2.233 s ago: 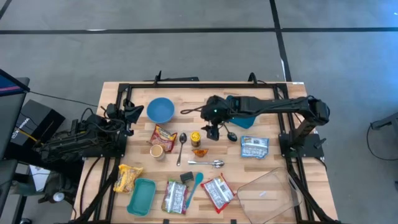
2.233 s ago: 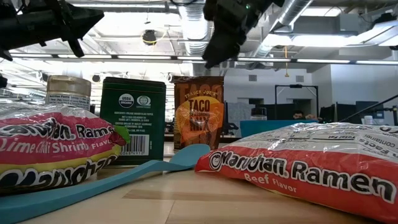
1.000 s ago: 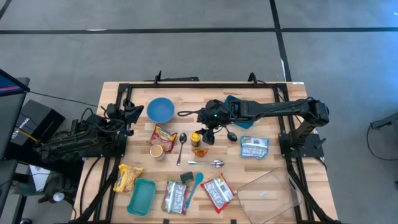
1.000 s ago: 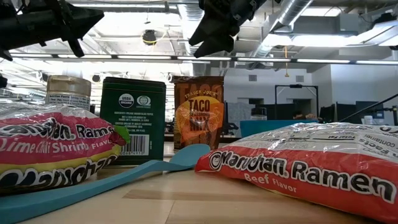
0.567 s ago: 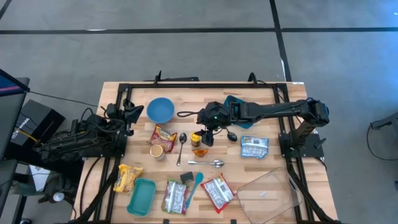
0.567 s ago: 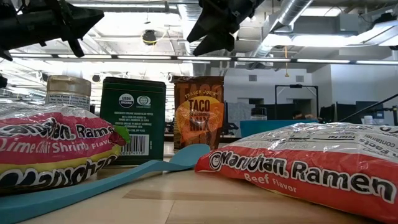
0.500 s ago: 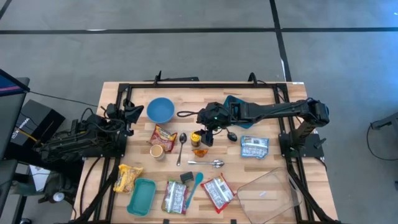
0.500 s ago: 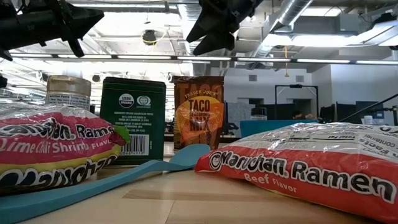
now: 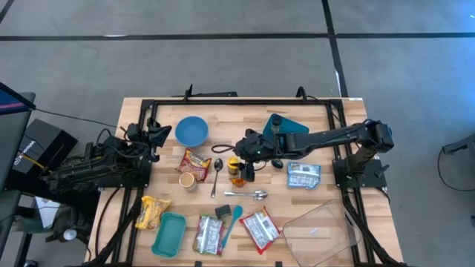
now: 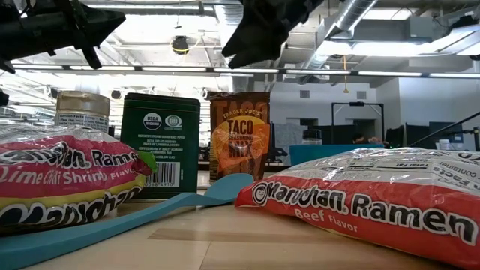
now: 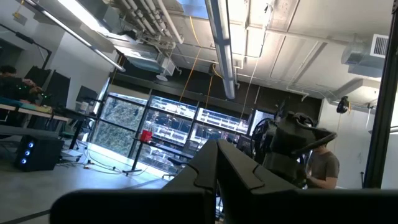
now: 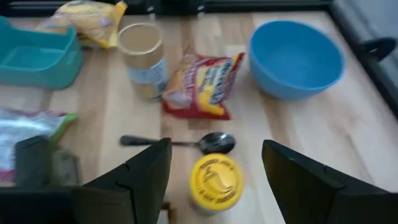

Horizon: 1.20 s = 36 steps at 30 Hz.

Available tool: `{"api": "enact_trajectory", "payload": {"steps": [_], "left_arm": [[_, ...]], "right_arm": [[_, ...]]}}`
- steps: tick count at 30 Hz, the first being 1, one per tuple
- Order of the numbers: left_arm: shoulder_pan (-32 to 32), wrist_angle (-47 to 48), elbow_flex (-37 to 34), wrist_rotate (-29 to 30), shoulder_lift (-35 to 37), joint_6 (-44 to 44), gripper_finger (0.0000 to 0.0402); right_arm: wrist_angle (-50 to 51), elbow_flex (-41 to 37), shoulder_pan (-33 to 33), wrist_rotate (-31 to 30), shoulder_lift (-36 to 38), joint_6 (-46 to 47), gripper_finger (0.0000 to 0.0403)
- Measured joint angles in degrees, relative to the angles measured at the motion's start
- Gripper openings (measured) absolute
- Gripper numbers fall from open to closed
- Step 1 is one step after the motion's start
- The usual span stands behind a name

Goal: Pick & Place Food Item
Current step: Put the yellow seasoning bottle into the blue bin

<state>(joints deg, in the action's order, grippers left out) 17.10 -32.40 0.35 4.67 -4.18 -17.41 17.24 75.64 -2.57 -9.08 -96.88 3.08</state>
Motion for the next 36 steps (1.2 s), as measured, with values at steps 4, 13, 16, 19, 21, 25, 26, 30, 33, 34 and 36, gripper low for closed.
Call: {"api": "enact_trajectory", "payload": {"steps": [4,13,16,19,21,25,26,30,33,34,36], "left_arm": [[0.0,0.0,0.0,0.0,0.0,0.0,0.0002],[0.0,0.0,0.0,0.0,0.0,0.0,0.0002],[0.0,0.0,0.0,0.0,0.0,0.0,0.0002],[0.0,0.0,0.0,0.0,0.0,0.0,0.0002],[0.0,0.0,0.0,0.0,0.0,0.0,0.0002],[0.0,0.0,0.0,0.0,0.0,0.0,0.0002],[0.0,0.0,0.0,0.0,0.0,0.0,0.0002],[0.0,0.0,0.0,0.0,0.0,0.0,0.0002],[0.0,0.0,0.0,0.0,0.0,0.0,0.0002],[0.0,0.0,0.0,0.0,0.0,0.0,0.0002],[0.0,0.0,0.0,0.0,0.0,0.0,0.0002]], "right_arm": [[-2.1,-2.1,0.4,-2.5,0.0,-0.1,0.0246],[-3.0,-2.1,0.4,-2.6,0.0,0.7,0.0246],[-3.0,-2.1,0.5,-2.6,0.0,1.9,0.0246],[-3.2,-2.1,0.9,-2.7,0.0,1.9,0.0246],[-3.2,-2.1,1.1,-2.8,0.0,1.9,0.0246],[-3.4,-2.1,2.0,-2.7,0.0,2.8,0.0246],[-3.5,-2.1,2.4,-2.6,0.0,3.3,0.0246],[-4.9,-1.9,4.3,-0.2,0.0,3.7,0.0246],[-5.0,-0.8,6.0,3.1,0.0,4.9,0.0246],[-5.1,-0.5,6.4,4.2,0.0,5.1,0.0246],[-5.0,-0.1,7.1,5.3,0.0,5.1,0.0246]]}}
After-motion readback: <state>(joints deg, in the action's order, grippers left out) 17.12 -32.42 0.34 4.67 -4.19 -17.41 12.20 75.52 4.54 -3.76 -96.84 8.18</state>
